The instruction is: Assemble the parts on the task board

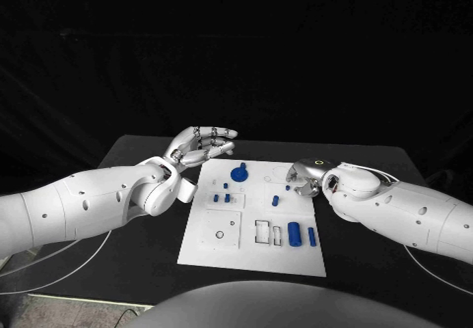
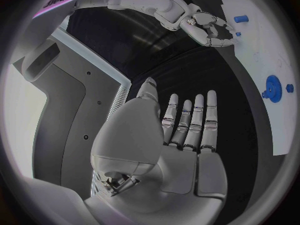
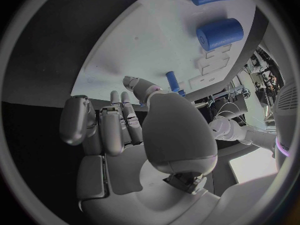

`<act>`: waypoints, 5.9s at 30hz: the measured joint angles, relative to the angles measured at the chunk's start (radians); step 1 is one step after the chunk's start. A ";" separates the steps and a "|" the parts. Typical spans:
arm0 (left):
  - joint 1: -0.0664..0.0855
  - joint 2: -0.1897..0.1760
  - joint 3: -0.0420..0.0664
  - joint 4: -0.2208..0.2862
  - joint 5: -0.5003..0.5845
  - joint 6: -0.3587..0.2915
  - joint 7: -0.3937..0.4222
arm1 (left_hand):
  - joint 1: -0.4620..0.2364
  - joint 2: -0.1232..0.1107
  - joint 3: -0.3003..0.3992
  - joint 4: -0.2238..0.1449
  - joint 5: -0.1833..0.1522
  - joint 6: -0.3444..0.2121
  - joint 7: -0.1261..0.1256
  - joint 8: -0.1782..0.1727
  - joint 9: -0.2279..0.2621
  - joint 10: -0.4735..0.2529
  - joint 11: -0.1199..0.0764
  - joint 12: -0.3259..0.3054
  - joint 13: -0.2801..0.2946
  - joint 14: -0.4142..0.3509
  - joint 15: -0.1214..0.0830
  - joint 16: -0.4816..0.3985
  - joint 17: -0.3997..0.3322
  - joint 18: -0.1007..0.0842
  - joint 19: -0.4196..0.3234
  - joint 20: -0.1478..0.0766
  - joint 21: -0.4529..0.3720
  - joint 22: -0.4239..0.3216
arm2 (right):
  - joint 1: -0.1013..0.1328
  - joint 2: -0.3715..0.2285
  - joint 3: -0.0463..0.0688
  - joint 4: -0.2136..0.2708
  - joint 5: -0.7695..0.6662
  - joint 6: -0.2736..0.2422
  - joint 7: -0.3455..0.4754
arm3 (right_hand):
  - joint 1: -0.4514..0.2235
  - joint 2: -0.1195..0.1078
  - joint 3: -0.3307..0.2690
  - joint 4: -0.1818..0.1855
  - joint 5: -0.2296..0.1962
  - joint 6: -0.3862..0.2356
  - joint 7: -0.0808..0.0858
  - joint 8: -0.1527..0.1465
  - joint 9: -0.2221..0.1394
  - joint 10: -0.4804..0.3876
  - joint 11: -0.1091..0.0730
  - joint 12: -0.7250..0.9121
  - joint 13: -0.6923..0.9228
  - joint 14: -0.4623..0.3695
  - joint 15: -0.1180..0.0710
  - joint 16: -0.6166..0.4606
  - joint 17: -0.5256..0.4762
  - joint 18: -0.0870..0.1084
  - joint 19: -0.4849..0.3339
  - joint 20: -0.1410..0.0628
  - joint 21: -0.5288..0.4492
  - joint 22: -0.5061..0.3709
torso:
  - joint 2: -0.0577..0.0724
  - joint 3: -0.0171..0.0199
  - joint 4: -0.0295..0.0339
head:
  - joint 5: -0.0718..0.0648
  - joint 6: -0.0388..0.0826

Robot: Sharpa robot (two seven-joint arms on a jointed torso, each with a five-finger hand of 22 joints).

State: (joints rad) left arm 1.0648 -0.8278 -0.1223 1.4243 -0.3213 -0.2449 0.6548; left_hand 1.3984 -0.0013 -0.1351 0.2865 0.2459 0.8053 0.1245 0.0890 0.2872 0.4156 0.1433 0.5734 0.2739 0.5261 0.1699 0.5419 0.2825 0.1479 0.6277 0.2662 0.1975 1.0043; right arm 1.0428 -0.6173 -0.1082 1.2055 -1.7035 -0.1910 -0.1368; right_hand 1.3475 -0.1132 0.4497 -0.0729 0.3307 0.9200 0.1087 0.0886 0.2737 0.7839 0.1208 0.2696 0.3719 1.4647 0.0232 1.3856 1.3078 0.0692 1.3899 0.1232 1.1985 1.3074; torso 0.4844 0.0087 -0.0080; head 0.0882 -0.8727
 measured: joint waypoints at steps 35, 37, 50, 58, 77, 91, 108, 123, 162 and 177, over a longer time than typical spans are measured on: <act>-0.008 0.026 -0.006 -0.038 0.015 0.032 -0.037 | 0.018 0.018 -0.011 -0.006 0.015 -0.009 0.009 0.004 -0.011 -0.016 0.016 0.019 -0.023 0.007 0.007 0.002 -0.015 0.000 0.011 0.011 -0.014 -0.008 | -0.009 0.038 0.002 -0.053 0.077 -0.009 0.048 | -0.012 0.012 -0.017 0.024 -0.015 0.050 0.043 0.000 -0.002 0.112 -0.013 0.024 -0.051 0.000 0.000 0.020 0.000 0.000 0.020 0.006 0.020 0.001 | -0.003 -0.0020 0.0005 | -0.005 0.000; -0.008 0.027 -0.006 -0.038 0.014 0.033 -0.037 | 0.018 0.018 -0.011 -0.006 0.015 -0.009 0.009 0.004 -0.011 -0.016 0.016 0.019 -0.023 0.007 0.007 0.004 -0.015 0.000 0.011 0.011 -0.014 -0.008 | -0.013 0.040 0.002 -0.057 0.079 -0.007 0.049 | -0.012 0.012 -0.017 0.024 -0.010 0.057 0.042 0.000 -0.002 0.112 -0.013 0.024 -0.056 0.000 0.000 0.020 0.000 0.000 0.020 0.006 0.020 0.001 | -0.003 -0.0018 0.0003 | -0.005 0.000; -0.010 0.029 -0.006 -0.039 0.013 0.036 -0.041 | 0.032 0.024 -0.013 -0.003 0.019 -0.012 0.006 0.003 -0.013 -0.016 0.016 0.023 -0.027 0.011 0.011 0.004 -0.017 0.000 0.011 0.011 -0.017 -0.009 | -0.027 0.052 0.007 -0.078 0.083 -0.031 0.064 | 0.005 0.028 -0.013 0.020 0.020 0.115 0.025 0.025 0.026 0.167 -0.018 0.018 -0.084 0.000 0.000 0.020 0.000 0.000 0.020 0.006 0.020 0.000 | -0.003 -0.0011 0.0005 | 0.002 0.000; -0.010 0.034 -0.006 -0.042 0.013 0.038 -0.046 | 0.037 0.029 -0.014 -0.004 0.019 -0.012 0.006 0.007 -0.015 -0.020 0.020 0.028 -0.032 0.014 0.014 0.008 -0.020 0.000 0.015 0.014 -0.018 -0.010 | -0.030 0.051 0.006 -0.080 0.087 -0.049 0.076 | 0.007 0.031 -0.013 0.020 0.002 0.125 0.022 0.034 0.039 0.190 -0.025 0.017 -0.095 0.000 0.000 0.020 0.000 0.000 0.019 0.006 0.020 0.000 | -0.003 -0.0022 0.0001 | 0.001 0.000; -0.014 0.044 -0.006 -0.055 0.008 0.048 -0.059 | 0.054 0.038 -0.019 -0.009 0.033 -0.016 0.009 0.011 -0.019 -0.023 0.023 0.034 -0.041 0.018 0.018 0.013 -0.025 0.000 0.018 0.011 -0.025 -0.011 | -0.034 0.037 0.003 -0.070 0.104 -0.083 0.090 | 0.023 0.046 -0.029 0.015 -0.012 0.163 0.016 0.058 0.075 0.244 -0.039 0.012 -0.115 0.002 -0.010 0.017 0.000 0.000 0.026 -0.002 0.019 0.000 | -0.006 -0.0024 0.0012 | 0.004 0.000; -0.014 0.043 -0.007 -0.058 0.006 0.050 -0.069 | 0.056 0.039 -0.019 -0.009 0.037 -0.016 0.009 0.011 -0.019 -0.023 0.023 0.039 -0.044 0.018 0.018 0.013 -0.027 0.000 0.021 0.014 -0.025 -0.013 | 0.034 -0.036 0.005 0.064 0.106 -0.124 0.097 | 0.026 0.048 -0.036 0.014 -0.014 0.170 0.019 0.065 0.085 0.252 -0.045 0.011 -0.121 0.004 -0.011 0.015 0.000 0.000 0.023 -0.006 0.019 0.000 | -0.004 -0.0028 -0.0006 | 0.014 0.000; -0.019 0.044 -0.010 -0.066 0.005 0.051 -0.073 | 0.063 0.047 -0.030 -0.003 0.038 -0.025 0.018 0.011 -0.027 -0.039 0.031 0.043 -0.060 0.003 0.025 0.013 -0.041 0.000 0.021 0.014 -0.037 -0.017 | 0.026 -0.066 0.005 0.346 0.088 -0.103 0.071 | 0.025 0.048 -0.039 0.016 -0.016 0.155 0.023 0.054 0.087 0.255 -0.041 -0.001 -0.137 0.004 -0.011 0.011 0.000 0.000 0.023 -0.005 0.014 0.001 | -0.007 -0.0025 -0.0014 | 0.021 0.000; -0.022 0.044 -0.011 -0.065 0.012 0.049 -0.064 | 0.021 0.090 -0.061 0.005 0.038 -0.029 0.022 0.019 -0.035 -0.055 0.041 0.070 -0.080 -0.011 0.025 0.013 -0.056 0.000 0.021 0.014 -0.054 -0.022 | -0.047 0.082 0.005 0.255 -0.013 -0.107 0.063 | 0.030 0.044 -0.039 0.016 -0.016 0.152 0.027 0.048 0.083 0.251 -0.037 -0.009 -0.143 0.004 -0.011 0.011 0.000 0.000 0.023 -0.005 0.014 0.001 | -0.013 -0.0041 0.0070 | 0.037 0.000; -0.022 0.052 -0.015 -0.071 0.028 0.049 -0.064 | 0.025 0.106 -0.063 0.003 0.051 -0.032 0.018 0.023 -0.038 -0.062 0.048 0.081 -0.088 -0.014 0.028 0.021 -0.059 0.000 0.021 0.014 -0.058 -0.023 | -0.125 0.163 0.007 0.176 -0.125 -0.056 0.039 | 0.034 0.040 -0.036 0.013 -0.007 0.145 0.026 0.041 0.082 0.251 -0.037 -0.010 -0.147 0.004 -0.011 0.011 0.000 0.000 0.023 -0.005 0.014 0.000 | -0.013 -0.0033 0.0063 | 0.047 0.000; -0.023 0.056 -0.016 -0.076 0.028 0.051 -0.066 | 0.026 0.108 -0.066 0.000 0.050 -0.032 0.018 0.023 -0.039 -0.062 0.048 0.081 -0.090 -0.014 0.028 0.025 -0.060 0.000 0.021 0.014 -0.058 -0.023 | -0.132 0.164 0.008 0.174 -0.124 -0.062 0.040 | 0.034 0.040 -0.036 0.014 -0.005 0.143 0.025 0.040 0.082 0.251 -0.037 -0.010 -0.147 0.004 -0.011 0.011 0.000 0.000 0.023 -0.005 0.008 0.000 | -0.014 -0.0035 0.0062 | 0.046 0.000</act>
State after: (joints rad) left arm 1.0421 -0.7720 -0.1383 1.3485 -0.2932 -0.1939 0.5890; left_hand 1.4248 0.1066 -0.2011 0.2865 0.2962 0.7734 0.1427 0.1118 0.2483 0.3533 0.1913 0.6545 0.1843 0.5117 0.1983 0.5670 0.2222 0.1477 0.6490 0.2803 0.1393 0.9812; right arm 0.9103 -0.4532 -0.0999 1.3791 -1.8272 -0.2525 -0.0972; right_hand 1.3811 -0.0732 0.4141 -0.0593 0.3253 1.0631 0.1336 0.1289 0.3559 1.0351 0.0834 0.2591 0.2249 1.4683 0.0122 1.3970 1.3076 0.0691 1.4130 0.1178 1.2062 1.3073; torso 0.4705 0.0053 -0.0017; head 0.1344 -0.8727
